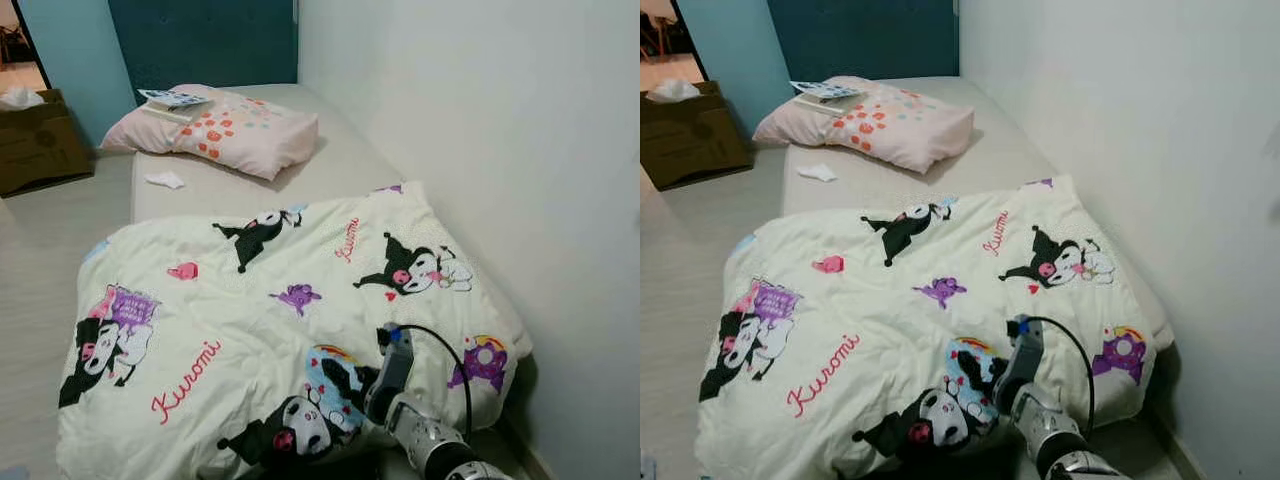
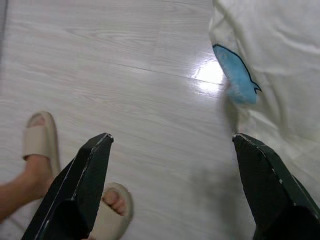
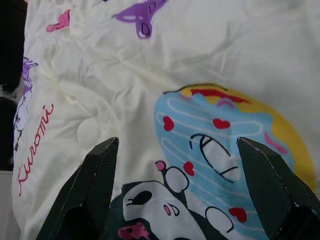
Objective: Clean up the room
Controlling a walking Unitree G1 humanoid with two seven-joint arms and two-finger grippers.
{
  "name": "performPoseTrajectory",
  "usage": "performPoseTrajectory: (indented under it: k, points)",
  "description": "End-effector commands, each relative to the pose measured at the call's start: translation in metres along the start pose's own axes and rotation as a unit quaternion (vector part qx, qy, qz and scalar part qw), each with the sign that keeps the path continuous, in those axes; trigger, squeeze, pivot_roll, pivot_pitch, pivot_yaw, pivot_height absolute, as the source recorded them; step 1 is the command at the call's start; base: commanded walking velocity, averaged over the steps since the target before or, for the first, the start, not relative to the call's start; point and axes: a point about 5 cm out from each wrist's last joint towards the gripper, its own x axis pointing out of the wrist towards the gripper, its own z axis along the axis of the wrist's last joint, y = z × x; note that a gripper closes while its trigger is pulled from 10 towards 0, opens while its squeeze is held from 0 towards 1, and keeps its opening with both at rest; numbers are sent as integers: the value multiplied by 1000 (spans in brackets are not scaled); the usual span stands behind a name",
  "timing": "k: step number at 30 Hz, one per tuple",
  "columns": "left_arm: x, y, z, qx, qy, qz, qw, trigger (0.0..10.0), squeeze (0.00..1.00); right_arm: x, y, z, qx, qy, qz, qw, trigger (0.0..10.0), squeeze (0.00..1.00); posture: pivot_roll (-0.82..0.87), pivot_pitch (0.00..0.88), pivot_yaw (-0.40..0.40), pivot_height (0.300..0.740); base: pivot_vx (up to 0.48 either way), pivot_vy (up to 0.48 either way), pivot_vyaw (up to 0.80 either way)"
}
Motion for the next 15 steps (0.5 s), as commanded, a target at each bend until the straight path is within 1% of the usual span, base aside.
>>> performPoseTrajectory:
  k: [1,2,4,6,8,10,11,12,13,14,15]
  points:
    - [-1,15,-9,40,21,32,998,10000,0,-1,-2,-4,-6,10,-6,1000,10000,0,27,0,-67,641,0,0,0]
    - [-1,15,-9,40,21,32,998,10000,0,-1,-2,-4,-6,10,-6,1000,10000,0,27,0,-67,641,0,0,0]
    - [-3,22,-14,55,29,58,996,10000,0,-1,-3,-3,-6,7,-5,1000,10000,0,24,0,-71,650,0,0,0]
    - [-3,22,-14,55,29,58,996,10000,0,-1,-3,-3,-6,7,-5,1000,10000,0,24,0,-71,650,0,0,0]
    - [-3,23,-16,55,29,70,996,10000,0,-2,-4,-1,-7,4,-7,1000,10000,0,20,0,-75,659,0,0,0]
    - [-2,16,-12,45,22,59,997,10000,0,-2,-5,1,-9,3,-9,1000,10000,0,21,0,-80,668,0,0,0]
    - [-2,16,-12,45,22,59,997,10000,0,-2,-5,1,-9,3,-9,1000,10000,0,21,0,-80,668,0,0,0]
    - [-2,7,-10,36,18,44,998,10000,0,-3,-6,0,-12,5,-11,1000,10000,0,18,0,-83,672,0,0,0]
    - [-2,-8,-7,32,10,19,999,10000,0,-4,-8,-3,-16,12,-15,1000,10000,0,18,0,-87,681,0,0,0]
    - [-2,-12,-6,33,8,13,999,10000,0,-4,-8,-5,-18,15,-16,1000,10000,0,18,0,-87,686,0,0,0]
    - [-2,-12,-6,33,8,13,999,10000,0,-4,-8,-5,-18,15,-16,1000,10000,0,18,0,-87,686,0,0,0]
